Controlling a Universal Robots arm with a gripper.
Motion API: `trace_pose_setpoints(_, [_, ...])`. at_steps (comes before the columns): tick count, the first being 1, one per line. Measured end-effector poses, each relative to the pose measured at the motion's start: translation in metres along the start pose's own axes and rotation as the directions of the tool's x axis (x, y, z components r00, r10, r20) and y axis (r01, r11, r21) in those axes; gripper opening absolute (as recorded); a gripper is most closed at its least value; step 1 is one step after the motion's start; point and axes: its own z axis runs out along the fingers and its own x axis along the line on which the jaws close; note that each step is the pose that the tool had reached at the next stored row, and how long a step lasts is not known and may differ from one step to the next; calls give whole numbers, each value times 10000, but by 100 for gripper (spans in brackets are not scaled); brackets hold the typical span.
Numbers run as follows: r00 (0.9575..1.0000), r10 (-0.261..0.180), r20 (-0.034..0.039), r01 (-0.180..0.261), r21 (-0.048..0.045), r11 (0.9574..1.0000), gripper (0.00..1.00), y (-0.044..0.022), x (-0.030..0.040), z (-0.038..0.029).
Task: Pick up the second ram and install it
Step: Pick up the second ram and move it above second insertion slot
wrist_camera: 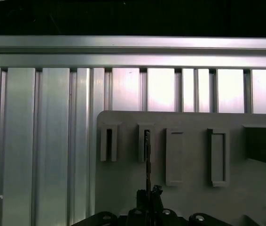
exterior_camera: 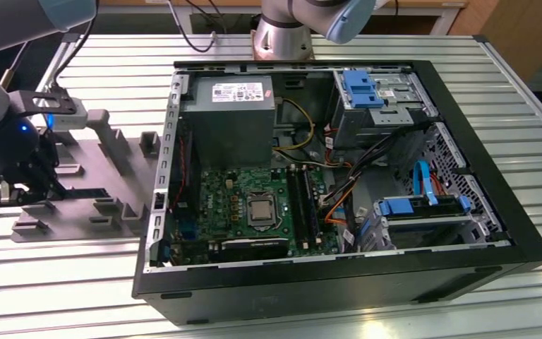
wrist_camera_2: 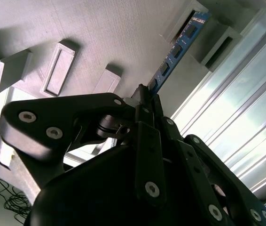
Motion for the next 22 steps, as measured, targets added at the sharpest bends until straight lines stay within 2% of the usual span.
trace_pose_setpoints(22, [10000,0,0,0,-1,10000,14,1,-2,-77])
